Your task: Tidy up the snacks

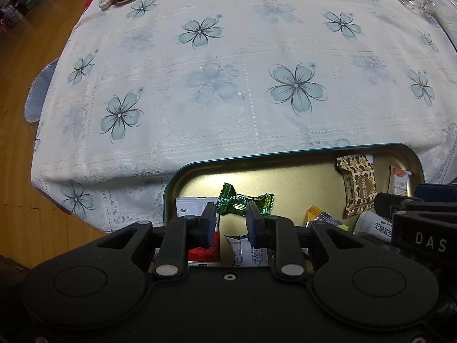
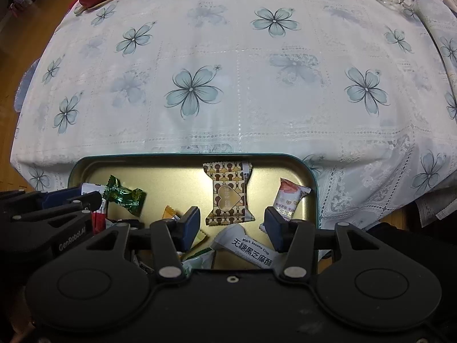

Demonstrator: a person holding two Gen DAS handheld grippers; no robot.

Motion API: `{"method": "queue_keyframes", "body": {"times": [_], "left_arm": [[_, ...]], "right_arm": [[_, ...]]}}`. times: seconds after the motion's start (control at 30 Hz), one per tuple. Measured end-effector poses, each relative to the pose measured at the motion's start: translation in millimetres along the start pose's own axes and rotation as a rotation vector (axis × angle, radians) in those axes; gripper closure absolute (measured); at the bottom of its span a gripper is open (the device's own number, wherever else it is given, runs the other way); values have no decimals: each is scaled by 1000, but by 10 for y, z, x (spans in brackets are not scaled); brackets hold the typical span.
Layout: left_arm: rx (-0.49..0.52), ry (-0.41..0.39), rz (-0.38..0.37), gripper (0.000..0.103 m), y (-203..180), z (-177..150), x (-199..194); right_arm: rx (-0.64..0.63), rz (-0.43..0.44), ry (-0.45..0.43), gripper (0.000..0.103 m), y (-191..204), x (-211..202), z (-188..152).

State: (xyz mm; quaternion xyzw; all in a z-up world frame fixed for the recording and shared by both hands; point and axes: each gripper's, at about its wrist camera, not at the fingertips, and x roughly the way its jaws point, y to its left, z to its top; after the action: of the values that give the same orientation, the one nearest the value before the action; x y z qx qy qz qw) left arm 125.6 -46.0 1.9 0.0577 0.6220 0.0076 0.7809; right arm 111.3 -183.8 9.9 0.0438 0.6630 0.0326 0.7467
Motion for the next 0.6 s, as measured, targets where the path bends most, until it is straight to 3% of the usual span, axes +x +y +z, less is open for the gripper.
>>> {"method": "queue_keyframes", "body": {"times": [0.6], "left_arm": [[-21, 58, -58, 70, 4, -12, 50]], "right_arm": [[-1, -34, 5, 51, -2, 50, 3]]}}
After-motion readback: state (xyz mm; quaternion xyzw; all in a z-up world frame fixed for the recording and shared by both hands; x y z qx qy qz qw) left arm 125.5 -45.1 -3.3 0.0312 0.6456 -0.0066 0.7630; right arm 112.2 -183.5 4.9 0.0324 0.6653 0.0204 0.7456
